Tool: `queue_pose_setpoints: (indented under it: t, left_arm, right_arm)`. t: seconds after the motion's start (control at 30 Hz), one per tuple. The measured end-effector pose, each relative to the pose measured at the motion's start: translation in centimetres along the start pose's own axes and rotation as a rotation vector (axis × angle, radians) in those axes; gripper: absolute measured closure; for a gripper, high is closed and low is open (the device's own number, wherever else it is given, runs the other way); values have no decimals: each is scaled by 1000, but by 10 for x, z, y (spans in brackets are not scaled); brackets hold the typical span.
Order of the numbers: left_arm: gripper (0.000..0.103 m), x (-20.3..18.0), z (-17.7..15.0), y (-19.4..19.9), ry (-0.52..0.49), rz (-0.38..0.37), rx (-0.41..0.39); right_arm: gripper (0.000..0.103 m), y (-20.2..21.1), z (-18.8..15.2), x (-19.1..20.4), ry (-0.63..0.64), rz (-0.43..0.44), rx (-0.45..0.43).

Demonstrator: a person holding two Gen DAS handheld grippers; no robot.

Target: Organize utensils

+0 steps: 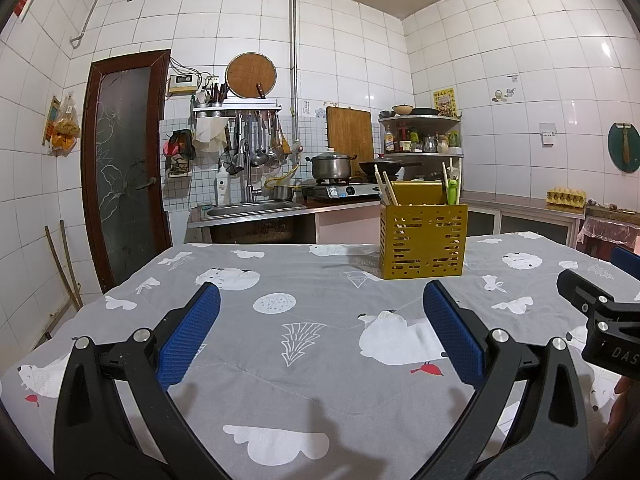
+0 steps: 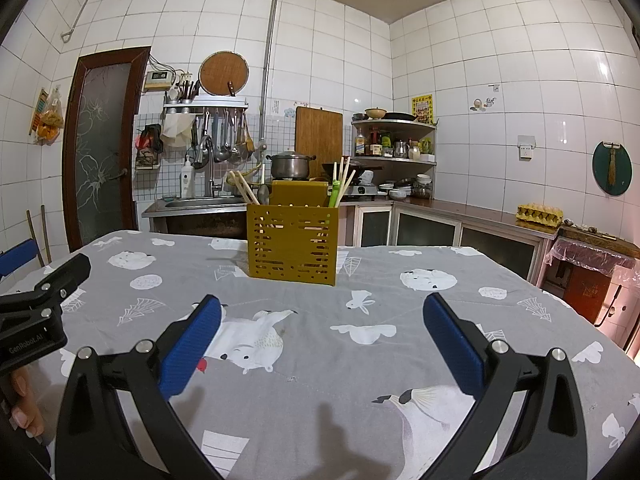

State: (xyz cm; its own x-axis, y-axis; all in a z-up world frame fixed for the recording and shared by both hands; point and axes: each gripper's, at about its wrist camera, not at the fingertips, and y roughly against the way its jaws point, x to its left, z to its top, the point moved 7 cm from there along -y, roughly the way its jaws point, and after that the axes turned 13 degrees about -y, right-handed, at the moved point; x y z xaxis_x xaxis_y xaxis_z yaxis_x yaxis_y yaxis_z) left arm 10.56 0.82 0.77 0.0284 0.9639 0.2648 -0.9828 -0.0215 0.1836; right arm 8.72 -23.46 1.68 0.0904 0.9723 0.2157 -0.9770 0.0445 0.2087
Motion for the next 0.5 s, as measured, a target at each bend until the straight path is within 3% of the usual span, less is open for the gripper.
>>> queue_pose_setpoints:
  t: [0.5]
  left_arm:
    - [5,3,4,2,-3,2,-8]
  right_arm:
    - [4,0,0,0,0,0,0]
